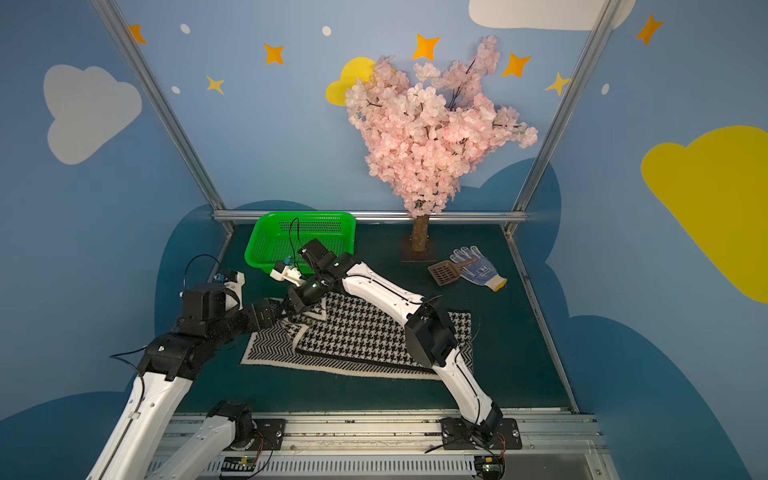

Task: Roll up the scarf and place it into the basket
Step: Flatten out the scarf at the center of the board.

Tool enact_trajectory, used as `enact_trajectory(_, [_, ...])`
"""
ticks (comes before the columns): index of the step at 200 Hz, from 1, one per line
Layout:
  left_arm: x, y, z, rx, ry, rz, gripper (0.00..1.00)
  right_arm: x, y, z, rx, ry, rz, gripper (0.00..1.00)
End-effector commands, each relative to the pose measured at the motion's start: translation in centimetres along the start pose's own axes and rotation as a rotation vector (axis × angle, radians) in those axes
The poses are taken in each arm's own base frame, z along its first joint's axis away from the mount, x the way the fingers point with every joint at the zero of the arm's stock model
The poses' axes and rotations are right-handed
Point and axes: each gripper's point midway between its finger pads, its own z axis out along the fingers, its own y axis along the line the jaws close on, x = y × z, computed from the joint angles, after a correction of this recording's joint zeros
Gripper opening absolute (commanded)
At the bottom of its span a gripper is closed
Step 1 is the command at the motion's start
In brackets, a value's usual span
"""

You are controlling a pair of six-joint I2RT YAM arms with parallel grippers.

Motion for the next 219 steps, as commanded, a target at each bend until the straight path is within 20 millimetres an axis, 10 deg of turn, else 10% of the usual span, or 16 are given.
enact_trajectory(1, [-1.1, 1.3, -1.6, -0.079, -0.053, 0.011, 1.0, 1.6, 3.0, -2.2, -0.036, 0.053, -0.064, 0.04])
enact_trajectory(45, [-1.6, 1.9, -1.2, -0.113, -0.037, -0.007, 1.0, 3.8, 5.7, -3.7, -0.042, 0.11, -0.124, 0.04])
enact_trajectory(115, [-2.2, 2.1, -0.7, -0.114, -0.057, -0.039, 1.0, 1.3, 9.3, -8.3, -0.036, 0.031, -0.196, 0.02])
enact_trajectory(219, [-2.5, 2.8, -0.1, -0.113, -0.058, -0.082, 1.0, 5.7, 17.7, -14.9, -0.037, 0.008, -0.347, 0.0])
